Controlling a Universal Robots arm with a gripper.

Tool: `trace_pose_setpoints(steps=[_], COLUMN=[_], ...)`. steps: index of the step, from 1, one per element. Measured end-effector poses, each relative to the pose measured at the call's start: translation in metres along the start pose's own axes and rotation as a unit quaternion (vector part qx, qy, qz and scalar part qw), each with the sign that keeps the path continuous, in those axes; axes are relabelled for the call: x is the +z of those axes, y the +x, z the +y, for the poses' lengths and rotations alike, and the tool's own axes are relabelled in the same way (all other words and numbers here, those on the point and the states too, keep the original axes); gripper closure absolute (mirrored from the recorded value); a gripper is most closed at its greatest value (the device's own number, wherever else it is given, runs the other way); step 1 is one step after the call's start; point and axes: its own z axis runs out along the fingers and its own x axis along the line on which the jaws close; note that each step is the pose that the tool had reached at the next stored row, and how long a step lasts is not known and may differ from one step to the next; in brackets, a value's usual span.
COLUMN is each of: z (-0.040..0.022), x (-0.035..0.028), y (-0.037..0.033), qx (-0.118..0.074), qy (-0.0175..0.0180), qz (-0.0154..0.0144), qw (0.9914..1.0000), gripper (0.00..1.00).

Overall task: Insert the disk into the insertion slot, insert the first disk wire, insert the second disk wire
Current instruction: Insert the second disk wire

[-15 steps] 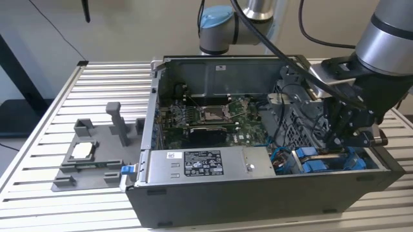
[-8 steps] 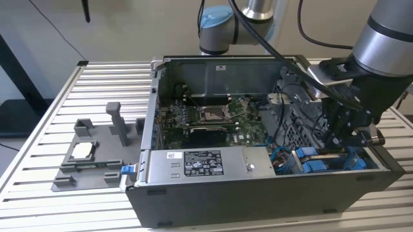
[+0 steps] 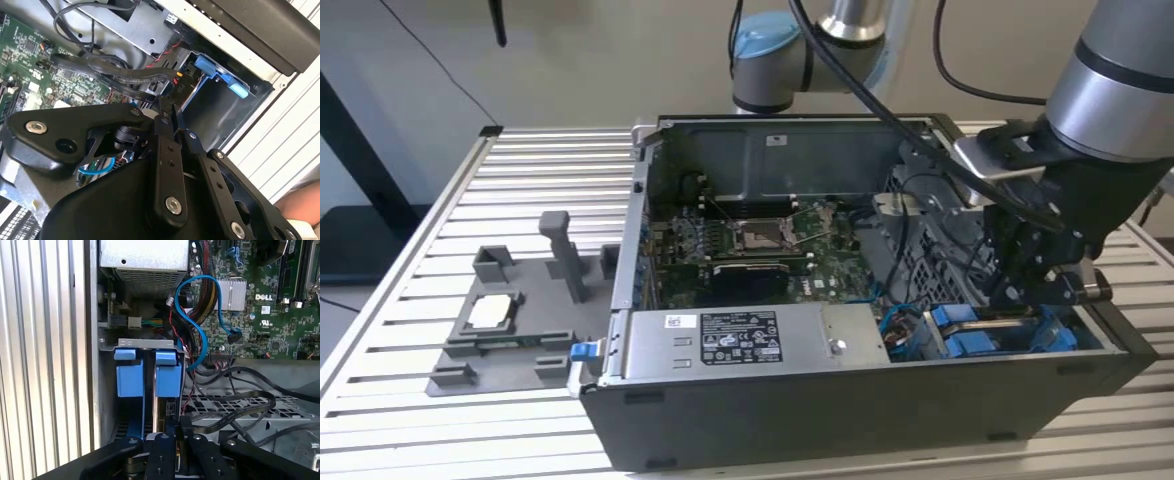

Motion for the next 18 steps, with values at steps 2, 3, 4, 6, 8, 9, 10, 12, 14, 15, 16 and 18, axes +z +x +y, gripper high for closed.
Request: trace_pose_setpoints(steps=[2, 3, 4, 6, 8, 9, 10, 12, 14, 15, 16, 18], z=[0.0001, 0.0001, 0.0001, 0.0002, 0.0003, 0.0005, 0.0005, 0.0006, 0.0007, 0.0007, 0.0006, 0.0001], x=[0.0006, 0.0008, 0.0011, 0.0018, 0.0031, 0.0042, 0.0048, 0.0058, 0.0065, 0.0064, 0.0055, 0.0], y=[0.0, 0.0001, 0.0001, 0.0001, 0.0002, 0.0003, 0.0003, 0.0004, 0.0004, 0.0004, 0.0003, 0.0], qx=[0.0, 0.0, 0.0, 0.0, 0.0, 0.0, 0.0, 0.0, 0.0, 0.0, 0.0, 0.0], qy=[-0.0001, -0.0001, -0.0001, -0.0001, -0.0001, -0.0001, -0.0001, -0.0001, -0.0001, -0.0001, -0.0001, -0.0003], qz=[0.0002, 0.0005, 0.0005, 0.0005, 0.0006, 0.0005, 0.0008, 0.001, 0.0004, 0.0004, 0.0003, 0.0005], qw=[1.0, 1.0, 1.0, 1.0, 1.0, 1.0, 1.0, 1.0, 1.0, 1.0, 1.0, 1.0], gripper=[0.84, 0.84, 0.84, 0.84, 0.84, 0.84, 0.84, 0.84, 0.83, 0.83, 0.76, 0.76])
